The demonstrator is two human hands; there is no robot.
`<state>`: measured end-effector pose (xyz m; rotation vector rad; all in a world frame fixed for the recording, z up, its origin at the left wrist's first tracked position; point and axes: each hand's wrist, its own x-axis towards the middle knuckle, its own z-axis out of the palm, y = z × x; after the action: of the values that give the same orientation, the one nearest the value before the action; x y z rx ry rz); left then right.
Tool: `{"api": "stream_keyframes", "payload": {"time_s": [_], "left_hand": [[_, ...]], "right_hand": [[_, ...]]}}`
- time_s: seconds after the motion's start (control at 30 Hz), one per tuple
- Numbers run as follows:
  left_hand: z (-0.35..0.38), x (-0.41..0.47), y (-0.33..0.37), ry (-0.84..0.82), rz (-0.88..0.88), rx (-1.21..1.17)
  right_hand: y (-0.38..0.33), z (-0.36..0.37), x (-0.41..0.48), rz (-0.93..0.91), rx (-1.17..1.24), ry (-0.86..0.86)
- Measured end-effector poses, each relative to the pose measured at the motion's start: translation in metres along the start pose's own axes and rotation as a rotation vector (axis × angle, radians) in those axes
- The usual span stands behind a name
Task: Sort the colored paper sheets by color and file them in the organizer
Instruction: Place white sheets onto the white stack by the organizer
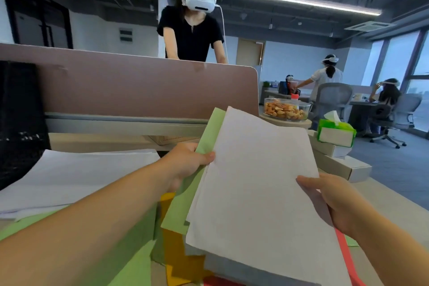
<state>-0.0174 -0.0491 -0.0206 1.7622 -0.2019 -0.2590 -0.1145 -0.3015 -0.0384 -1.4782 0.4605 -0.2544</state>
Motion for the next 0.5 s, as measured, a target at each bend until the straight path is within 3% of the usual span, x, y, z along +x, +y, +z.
{"api": "stream_keyframes", "payload": {"time_s": [0.07,0.23,0.5], "left_hand": [[-0.022,-0.019,0.010,0.026,0.020,-0.005],[-0.084,-0.076,0.007,0.132,-0.006,-0.020],[-0.157,-0.152,-0.073,0.332,-0.233,0.057]], "right_hand": [[-0.013,0.016,-0.013,0.016,0.061,-0.068],[-0.012,0.072,-0.038,-0.002,-0.064,-0.099],[0.033,0.153,-0.080,0.010,-0.142,-0.218]]}}
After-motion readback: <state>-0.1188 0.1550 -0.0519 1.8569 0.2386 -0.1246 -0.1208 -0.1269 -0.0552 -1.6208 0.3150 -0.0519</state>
